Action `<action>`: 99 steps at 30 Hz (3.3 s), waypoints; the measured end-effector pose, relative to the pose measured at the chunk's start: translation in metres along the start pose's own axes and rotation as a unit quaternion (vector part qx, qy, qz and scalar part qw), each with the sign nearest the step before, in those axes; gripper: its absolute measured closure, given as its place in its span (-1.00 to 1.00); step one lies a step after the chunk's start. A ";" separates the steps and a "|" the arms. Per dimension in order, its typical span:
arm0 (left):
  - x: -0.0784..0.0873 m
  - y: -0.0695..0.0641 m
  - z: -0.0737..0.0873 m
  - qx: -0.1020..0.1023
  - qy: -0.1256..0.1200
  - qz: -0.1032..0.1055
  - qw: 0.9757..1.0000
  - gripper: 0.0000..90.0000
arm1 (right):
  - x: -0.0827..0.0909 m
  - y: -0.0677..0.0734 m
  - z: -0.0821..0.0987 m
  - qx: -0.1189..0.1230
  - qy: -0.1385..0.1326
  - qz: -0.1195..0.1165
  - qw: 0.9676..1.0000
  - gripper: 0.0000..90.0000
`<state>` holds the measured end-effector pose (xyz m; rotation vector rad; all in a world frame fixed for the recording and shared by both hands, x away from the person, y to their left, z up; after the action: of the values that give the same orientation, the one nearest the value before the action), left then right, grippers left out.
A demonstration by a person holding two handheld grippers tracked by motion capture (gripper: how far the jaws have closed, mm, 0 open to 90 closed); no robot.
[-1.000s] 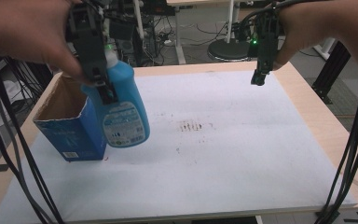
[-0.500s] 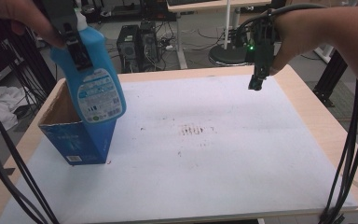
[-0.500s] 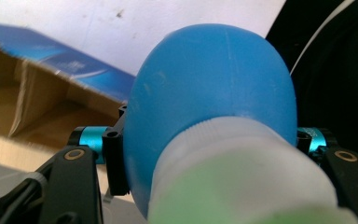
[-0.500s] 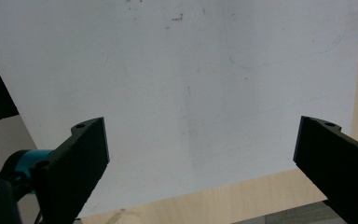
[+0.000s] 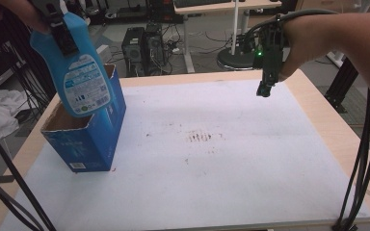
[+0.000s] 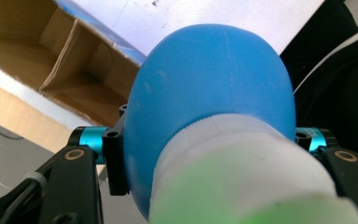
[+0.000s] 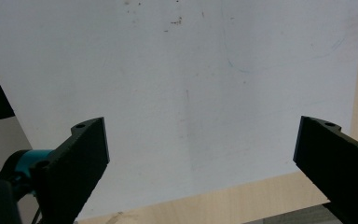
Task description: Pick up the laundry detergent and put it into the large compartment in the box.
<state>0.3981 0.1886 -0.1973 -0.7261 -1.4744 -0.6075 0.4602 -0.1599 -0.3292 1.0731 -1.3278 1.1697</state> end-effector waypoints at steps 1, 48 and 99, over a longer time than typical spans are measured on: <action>0.000 0.002 0.001 0.008 -0.001 0.000 1.000 -0.17 | 0.000 0.000 0.000 -0.001 0.000 0.000 1.000 -0.95; -0.081 0.063 0.026 0.271 0.015 0.001 0.962 -0.17 | -0.003 -0.001 0.001 -0.006 0.000 0.000 1.000 -0.95; -0.184 0.072 0.030 0.009 0.035 -0.022 0.999 -0.17 | -0.014 -0.003 0.003 -0.012 0.005 -0.006 1.000 -0.95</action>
<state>0.4289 0.2452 -0.3867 -0.6542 -1.4334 -0.6474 0.4638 -0.1629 -0.3428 1.0559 -1.3225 1.1471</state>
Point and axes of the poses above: each handheld gripper's, and its own axes: x roughly backward along the jaws, z roughly out of its underside, y roughly to its left, the point moved 10 cm from there along -x, roughly forward along the jaws, and after that the axes turned 2 degrees about -z, right-handed, at the moved point
